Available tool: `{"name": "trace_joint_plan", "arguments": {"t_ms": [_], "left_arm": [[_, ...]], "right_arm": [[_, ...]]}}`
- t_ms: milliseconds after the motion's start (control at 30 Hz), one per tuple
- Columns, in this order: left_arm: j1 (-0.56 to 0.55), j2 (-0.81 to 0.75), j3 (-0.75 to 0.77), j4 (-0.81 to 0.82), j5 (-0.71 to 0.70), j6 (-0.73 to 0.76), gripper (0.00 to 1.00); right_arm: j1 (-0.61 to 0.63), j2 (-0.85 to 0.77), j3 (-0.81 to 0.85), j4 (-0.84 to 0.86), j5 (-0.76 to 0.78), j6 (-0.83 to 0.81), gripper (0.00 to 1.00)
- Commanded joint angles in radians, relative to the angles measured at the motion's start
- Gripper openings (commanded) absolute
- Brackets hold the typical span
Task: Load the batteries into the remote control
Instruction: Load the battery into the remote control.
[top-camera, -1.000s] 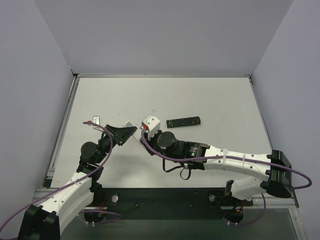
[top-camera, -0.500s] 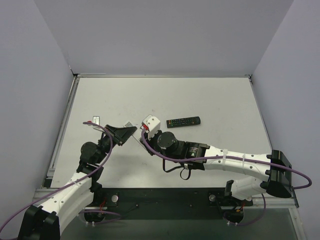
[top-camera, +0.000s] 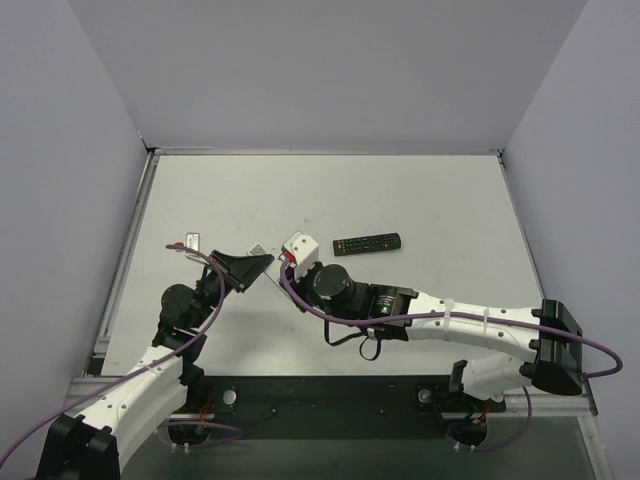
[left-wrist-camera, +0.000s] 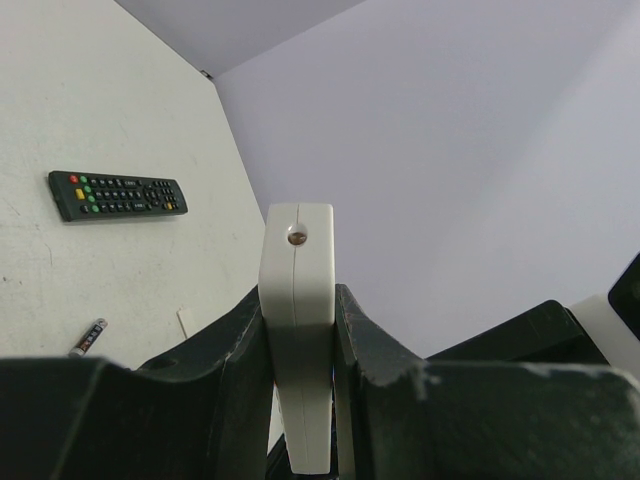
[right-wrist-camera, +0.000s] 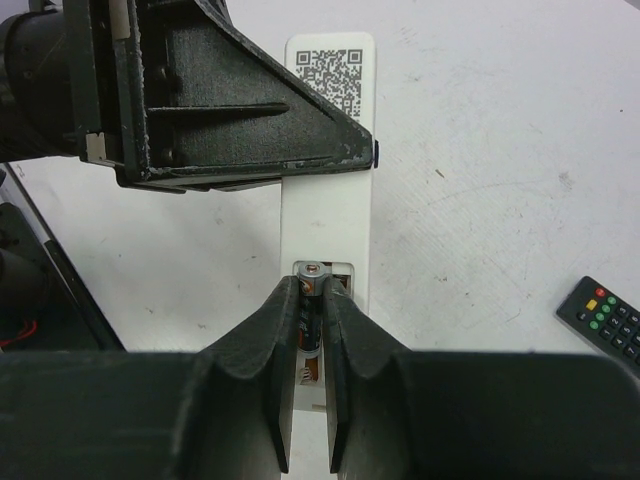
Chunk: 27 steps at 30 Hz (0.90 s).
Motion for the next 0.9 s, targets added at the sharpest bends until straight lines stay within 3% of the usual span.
{"name": "trace_joint_plan", "arguments": {"t_ms": [0,500,867], "left_arm": [[-0.003,-0.024,0.029,0.075,-0.009,-0.006,0.00],[-0.003,-0.044,0.027,0.008,0.006,0.036,0.00],[-0.005,-0.036,0.027,0.040,-0.004,0.012,0.00]], "right_arm": [[0.006,-0.002,-0.015,-0.040,0.071,0.022,0.00],[0.003,-0.033,-0.034,-0.024,0.120,0.052,0.00],[0.003,-0.005,-0.021,-0.016,0.025,0.026,0.00]]}}
